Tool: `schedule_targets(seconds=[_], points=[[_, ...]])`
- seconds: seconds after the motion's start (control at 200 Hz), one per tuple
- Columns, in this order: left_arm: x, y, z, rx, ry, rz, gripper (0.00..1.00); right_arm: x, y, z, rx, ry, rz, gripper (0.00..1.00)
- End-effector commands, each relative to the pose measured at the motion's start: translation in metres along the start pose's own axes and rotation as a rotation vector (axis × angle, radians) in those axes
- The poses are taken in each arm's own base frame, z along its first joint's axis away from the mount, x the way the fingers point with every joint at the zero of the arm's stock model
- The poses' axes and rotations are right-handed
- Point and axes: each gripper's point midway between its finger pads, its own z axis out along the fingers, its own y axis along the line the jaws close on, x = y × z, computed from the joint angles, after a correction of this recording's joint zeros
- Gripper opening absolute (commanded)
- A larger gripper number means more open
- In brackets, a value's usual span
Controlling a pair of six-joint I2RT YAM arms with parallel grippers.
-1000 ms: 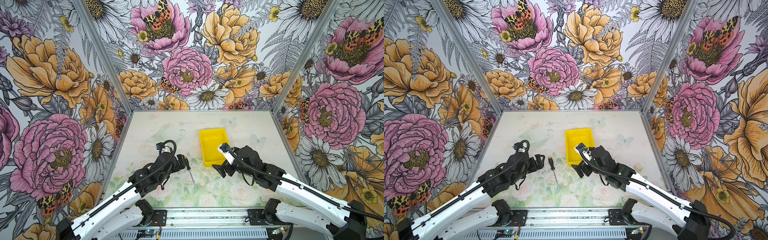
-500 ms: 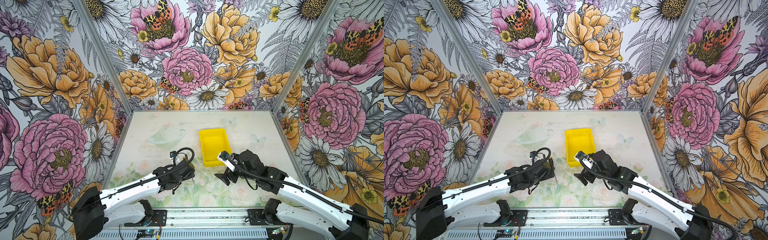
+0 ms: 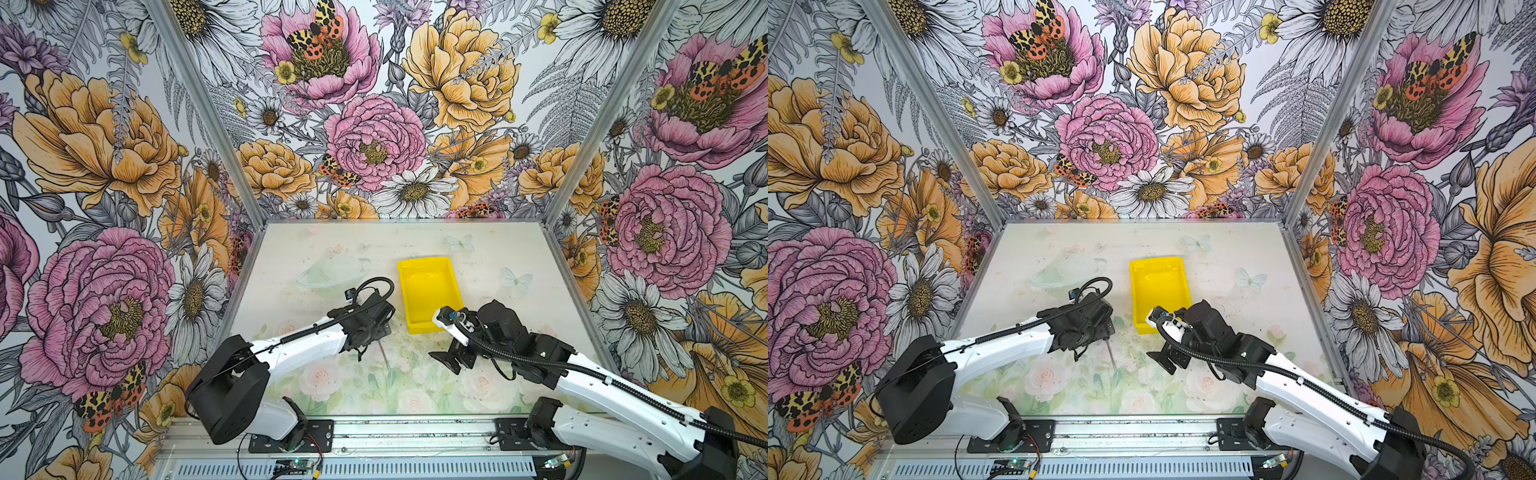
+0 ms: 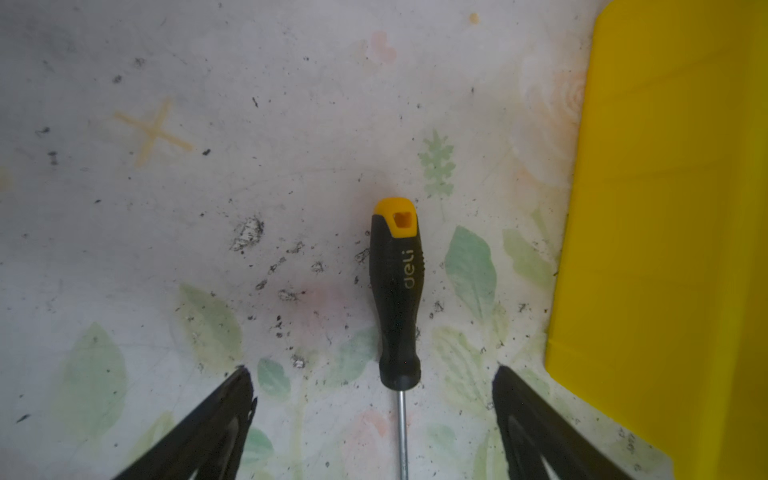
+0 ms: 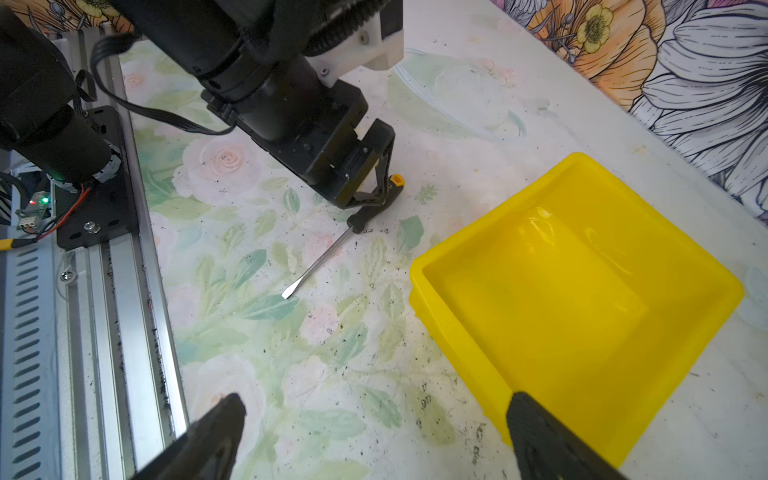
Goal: Put the screwdriver in the bin
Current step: 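Move the left gripper over the screwdriver handle while the right arm nears the bin, then lower the left gripper and close it on the screwdriver handle, then lift the screwdriver with the left gripper and carry it over the yellow bin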
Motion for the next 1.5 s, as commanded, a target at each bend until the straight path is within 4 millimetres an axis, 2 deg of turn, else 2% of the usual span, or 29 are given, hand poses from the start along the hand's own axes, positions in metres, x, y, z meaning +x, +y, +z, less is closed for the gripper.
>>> schedule_targets(seconds=[0.0, 0.37, 0.716, 0.876, 1.126, 1.496], points=[[-0.006, -0.015, 0.006, 0.025, 0.022, 0.029, 0.86, -0.007, 0.001, -0.003, 0.002, -0.016, -0.026, 0.99], [-0.009, -0.005, 0.032, -0.091, 0.052, 0.021, 0.64, -0.008, -0.001, -0.005, 0.015, -0.020, -0.027, 0.99], [0.001, -0.006, 0.051, -0.137, 0.080, 0.027, 0.49, -0.008, -0.005, -0.006, 0.037, -0.020, -0.028, 0.99], [0.009, -0.005, 0.056, -0.150, 0.101, 0.042, 0.39, -0.009, -0.007, -0.007, 0.048, -0.022, -0.030, 1.00], [0.010, -0.002, 0.053, -0.152, 0.096, 0.037, 0.14, -0.010, -0.011, -0.010, 0.079, -0.027, -0.027, 1.00], [-0.015, -0.014, 0.026, -0.115, 0.025, 0.032, 0.00, -0.013, -0.025, -0.023, 0.172, -0.053, -0.024, 0.99]])
